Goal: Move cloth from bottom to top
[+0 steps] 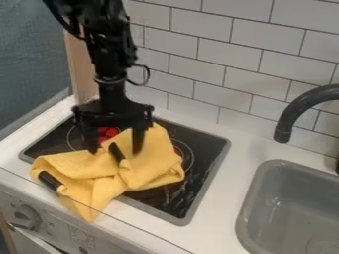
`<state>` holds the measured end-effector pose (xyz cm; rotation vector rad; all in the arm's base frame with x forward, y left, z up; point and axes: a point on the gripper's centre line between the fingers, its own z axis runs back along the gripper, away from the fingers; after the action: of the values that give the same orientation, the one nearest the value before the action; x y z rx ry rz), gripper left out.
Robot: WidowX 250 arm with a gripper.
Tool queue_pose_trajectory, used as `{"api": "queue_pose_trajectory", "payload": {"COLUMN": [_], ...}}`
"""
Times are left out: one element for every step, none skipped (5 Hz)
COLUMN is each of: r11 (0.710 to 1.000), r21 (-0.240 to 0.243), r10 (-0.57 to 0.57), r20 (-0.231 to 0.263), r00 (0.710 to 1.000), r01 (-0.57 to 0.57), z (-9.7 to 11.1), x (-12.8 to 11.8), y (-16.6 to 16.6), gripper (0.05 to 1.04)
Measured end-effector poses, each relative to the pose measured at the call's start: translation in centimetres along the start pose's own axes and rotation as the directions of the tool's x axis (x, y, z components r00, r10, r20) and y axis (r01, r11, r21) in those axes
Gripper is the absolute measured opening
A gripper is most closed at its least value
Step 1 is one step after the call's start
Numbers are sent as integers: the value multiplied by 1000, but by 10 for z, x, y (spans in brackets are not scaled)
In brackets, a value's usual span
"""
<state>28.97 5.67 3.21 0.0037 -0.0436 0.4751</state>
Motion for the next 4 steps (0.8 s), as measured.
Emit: {"api": "queue_pose_trajectory", "payload": {"r11": [999,998,998,998], "r21": [-33,-29,-44,-51], "r10": [-43,-47,-48,-48], "r20": [-9,0,-2,0], "r00": [999,999,999,999], "r01": [42,47,48,48], "z": [-13,-25,-32,-37], "x": [2,10,19,27], "y": [-7,-8,-13,-17], "gripper": [999,999,999,999]}}
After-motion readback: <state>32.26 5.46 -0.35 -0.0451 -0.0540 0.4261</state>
